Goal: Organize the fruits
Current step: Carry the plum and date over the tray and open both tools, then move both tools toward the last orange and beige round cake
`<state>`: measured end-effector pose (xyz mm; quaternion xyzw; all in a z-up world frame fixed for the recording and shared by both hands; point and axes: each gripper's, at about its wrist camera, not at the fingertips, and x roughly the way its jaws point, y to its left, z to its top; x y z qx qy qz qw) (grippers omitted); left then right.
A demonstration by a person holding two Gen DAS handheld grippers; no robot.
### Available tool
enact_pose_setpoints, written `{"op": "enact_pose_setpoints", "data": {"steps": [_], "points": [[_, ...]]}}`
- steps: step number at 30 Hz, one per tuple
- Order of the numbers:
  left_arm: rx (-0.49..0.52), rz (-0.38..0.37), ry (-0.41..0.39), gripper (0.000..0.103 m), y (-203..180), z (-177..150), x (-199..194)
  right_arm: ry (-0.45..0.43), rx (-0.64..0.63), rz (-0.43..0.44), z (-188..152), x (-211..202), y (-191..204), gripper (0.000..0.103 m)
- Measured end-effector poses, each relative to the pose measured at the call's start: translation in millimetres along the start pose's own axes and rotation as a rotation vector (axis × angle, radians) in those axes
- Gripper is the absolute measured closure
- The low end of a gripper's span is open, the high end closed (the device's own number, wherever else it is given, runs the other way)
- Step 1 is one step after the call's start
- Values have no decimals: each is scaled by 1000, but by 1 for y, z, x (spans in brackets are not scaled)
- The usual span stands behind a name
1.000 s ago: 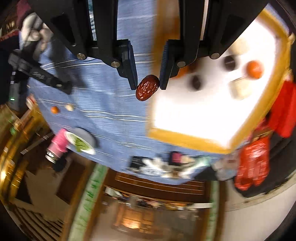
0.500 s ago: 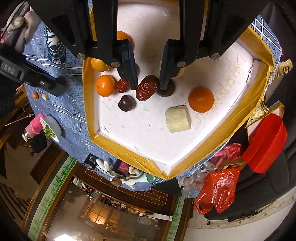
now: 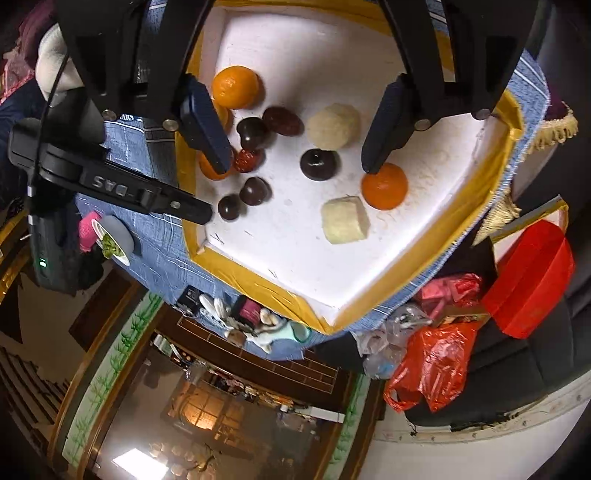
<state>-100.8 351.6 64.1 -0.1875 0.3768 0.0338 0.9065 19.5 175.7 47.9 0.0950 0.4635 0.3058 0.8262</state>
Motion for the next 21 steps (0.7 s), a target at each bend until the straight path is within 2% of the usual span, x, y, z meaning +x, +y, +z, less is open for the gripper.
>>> {"op": "enact_pose_setpoints", "data": {"steps": [3,6,7,10,13,21], "points": [[20,33,-25,31,-8,-4,-7,-45,12,-4,-6,-21,-1,55],[65,76,-60,28,-28,-10,-17,-119,14,-26,-24,-52,-3,48],[91,108,-84,24,-39,-13,-22,-145,14,-46,-33,-63,-5,45],[158,173,-151,12,-64,-22,-37,-202,20,-109,-58,-92,-13,45],[215,150,-183,10,-89,-32,-51,-248,69,-151,-81,-118,-28,43],[329,97,-168,10,-146,-65,-71,-310,224,-189,-129,-162,-67,41]]}}
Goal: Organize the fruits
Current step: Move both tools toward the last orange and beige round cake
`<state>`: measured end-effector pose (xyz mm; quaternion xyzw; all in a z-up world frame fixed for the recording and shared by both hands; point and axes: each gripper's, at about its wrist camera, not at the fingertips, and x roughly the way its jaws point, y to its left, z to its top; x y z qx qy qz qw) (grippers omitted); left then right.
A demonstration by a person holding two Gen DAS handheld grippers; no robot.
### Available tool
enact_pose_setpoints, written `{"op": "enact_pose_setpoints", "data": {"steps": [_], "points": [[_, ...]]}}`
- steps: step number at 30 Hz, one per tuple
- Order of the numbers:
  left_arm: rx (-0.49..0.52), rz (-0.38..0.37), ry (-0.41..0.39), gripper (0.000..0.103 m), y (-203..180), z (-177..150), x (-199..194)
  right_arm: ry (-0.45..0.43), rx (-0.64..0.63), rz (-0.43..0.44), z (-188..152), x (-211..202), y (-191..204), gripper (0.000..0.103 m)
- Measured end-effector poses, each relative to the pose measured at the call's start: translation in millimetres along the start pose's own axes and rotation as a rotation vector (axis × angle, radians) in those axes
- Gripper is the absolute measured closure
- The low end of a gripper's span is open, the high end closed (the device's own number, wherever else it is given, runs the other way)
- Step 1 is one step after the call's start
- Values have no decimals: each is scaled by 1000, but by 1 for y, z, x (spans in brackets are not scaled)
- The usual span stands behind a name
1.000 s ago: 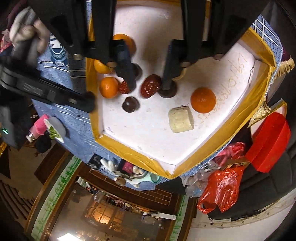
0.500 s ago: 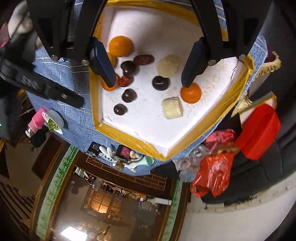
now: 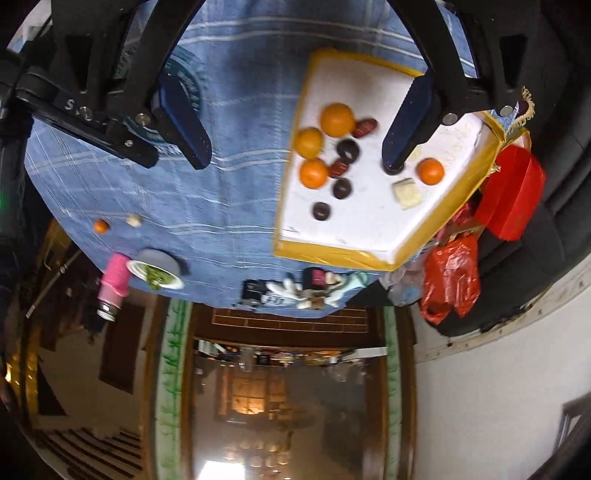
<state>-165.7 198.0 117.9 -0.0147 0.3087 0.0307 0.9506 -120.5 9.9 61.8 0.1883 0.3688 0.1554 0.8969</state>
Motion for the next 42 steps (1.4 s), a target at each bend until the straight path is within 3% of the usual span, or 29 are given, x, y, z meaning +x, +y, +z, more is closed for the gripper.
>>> {"op": "enact_pose_setpoints", "data": {"steps": [13,42], "points": [[128,2,-11,9,-62,-15,-25,-94,-7,-40,-20,-45,-21,33],[119,-26,54,9,-67,-22,-8,-60,13,-58,-24,-33,-37,33]]}}
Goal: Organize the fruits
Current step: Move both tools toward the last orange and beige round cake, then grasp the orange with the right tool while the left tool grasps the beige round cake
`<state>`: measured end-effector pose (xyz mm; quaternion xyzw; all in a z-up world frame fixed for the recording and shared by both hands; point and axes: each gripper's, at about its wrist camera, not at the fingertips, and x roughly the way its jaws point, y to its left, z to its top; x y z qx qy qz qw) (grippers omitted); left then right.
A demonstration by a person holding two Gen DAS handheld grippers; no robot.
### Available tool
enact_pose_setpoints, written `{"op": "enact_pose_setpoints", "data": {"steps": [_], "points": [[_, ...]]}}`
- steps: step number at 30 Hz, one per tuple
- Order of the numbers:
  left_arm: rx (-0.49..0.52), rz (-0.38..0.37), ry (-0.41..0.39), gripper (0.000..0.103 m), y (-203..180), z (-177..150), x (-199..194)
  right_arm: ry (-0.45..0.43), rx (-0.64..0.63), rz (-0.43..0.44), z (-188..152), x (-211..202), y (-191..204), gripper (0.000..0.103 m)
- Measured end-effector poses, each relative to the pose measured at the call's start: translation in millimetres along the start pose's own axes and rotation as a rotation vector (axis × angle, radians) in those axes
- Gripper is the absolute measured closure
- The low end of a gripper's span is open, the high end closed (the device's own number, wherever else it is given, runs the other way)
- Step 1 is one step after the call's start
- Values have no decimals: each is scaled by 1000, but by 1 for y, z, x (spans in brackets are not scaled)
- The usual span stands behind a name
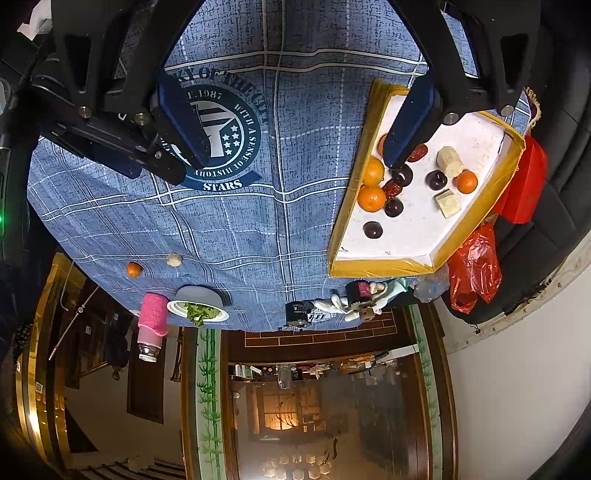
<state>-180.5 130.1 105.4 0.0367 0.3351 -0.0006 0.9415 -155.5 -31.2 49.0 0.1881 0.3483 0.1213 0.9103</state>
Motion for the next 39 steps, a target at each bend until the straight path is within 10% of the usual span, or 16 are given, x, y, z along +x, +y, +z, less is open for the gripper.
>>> {"op": "enact_pose_setpoints", "data": {"steps": [10,16,22,29,39], "points": [[-1,-37,32,9,-2,0,11,16,13,-3,0,7,-6,33],[-44,-320,180,9,-7,7,36,0,34,-8,14,-1,-25,33],[-81,-394,248,9,-10,11,57,-16,44,-108,53,-15,-72,32],[-22,-473,287,60,-25,26,82,14,60,-219,129,16,-146,38],[-20,-446,267,56,-30,76,117,97,140,-298,202,115,-208,44]]}}
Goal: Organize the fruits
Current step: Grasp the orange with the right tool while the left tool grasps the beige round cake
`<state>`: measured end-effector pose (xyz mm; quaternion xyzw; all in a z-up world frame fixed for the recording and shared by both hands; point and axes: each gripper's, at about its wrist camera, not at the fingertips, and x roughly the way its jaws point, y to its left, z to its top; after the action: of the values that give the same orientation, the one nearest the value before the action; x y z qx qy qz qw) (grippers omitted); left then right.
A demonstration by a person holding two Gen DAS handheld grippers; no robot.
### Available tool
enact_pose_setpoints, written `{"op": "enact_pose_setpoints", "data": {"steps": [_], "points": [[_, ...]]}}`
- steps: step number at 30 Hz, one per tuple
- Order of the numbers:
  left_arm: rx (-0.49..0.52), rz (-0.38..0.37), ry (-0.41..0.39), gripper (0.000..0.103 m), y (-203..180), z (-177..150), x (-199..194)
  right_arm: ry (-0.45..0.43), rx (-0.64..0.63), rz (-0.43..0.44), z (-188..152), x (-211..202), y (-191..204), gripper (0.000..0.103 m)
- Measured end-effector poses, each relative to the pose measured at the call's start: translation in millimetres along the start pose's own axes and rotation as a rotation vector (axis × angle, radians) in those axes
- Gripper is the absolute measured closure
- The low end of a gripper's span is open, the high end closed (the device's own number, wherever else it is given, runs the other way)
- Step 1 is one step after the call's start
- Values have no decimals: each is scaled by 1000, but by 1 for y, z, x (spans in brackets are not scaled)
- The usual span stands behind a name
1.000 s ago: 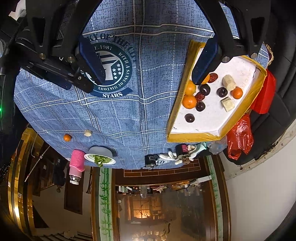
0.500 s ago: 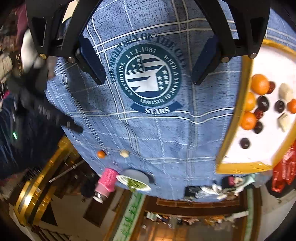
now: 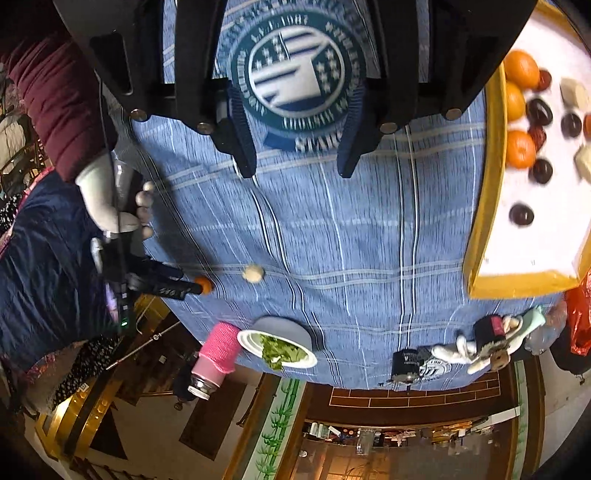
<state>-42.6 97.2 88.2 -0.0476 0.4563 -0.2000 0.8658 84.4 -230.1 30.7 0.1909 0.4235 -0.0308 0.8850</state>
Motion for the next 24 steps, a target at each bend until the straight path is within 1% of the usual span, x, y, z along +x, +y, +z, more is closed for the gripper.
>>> {"op": "enact_pose_setpoints", "data": {"steps": [3,4,5,6,8,10,12,14,17,18,19,20,24], "points": [[19,4,-4,53,-3,15,9,27,24,2,5,22,-3,45],[27,4,-6,51,-5,21,13,14,21,0,7,23,-2,58],[37,4,-6,50,-8,27,18,9,10,-2,8,24,-1,69],[44,3,-6,49,-10,32,23,11,5,5,8,23,0,69],[63,-13,4,43,-18,45,39,-8,1,2,6,17,-1,69],[70,-29,22,42,-25,55,55,-26,-5,13,0,8,-1,69],[80,-46,61,42,-35,66,78,-36,11,60,-13,-7,-3,69],[105,-56,73,42,-47,74,96,-33,37,126,-29,-23,-5,69],[161,-35,86,43,-63,86,129,-22,63,220,-49,-41,-4,69],[168,-31,95,43,-66,88,138,-23,61,235,-52,-43,-3,69],[176,-29,104,46,-69,90,148,-26,58,244,-55,-45,-2,68],[184,-20,103,52,-72,93,158,-28,53,247,-57,-46,-1,68],[207,13,91,53,-76,101,179,-27,27,241,-57,-41,1,68]]}}
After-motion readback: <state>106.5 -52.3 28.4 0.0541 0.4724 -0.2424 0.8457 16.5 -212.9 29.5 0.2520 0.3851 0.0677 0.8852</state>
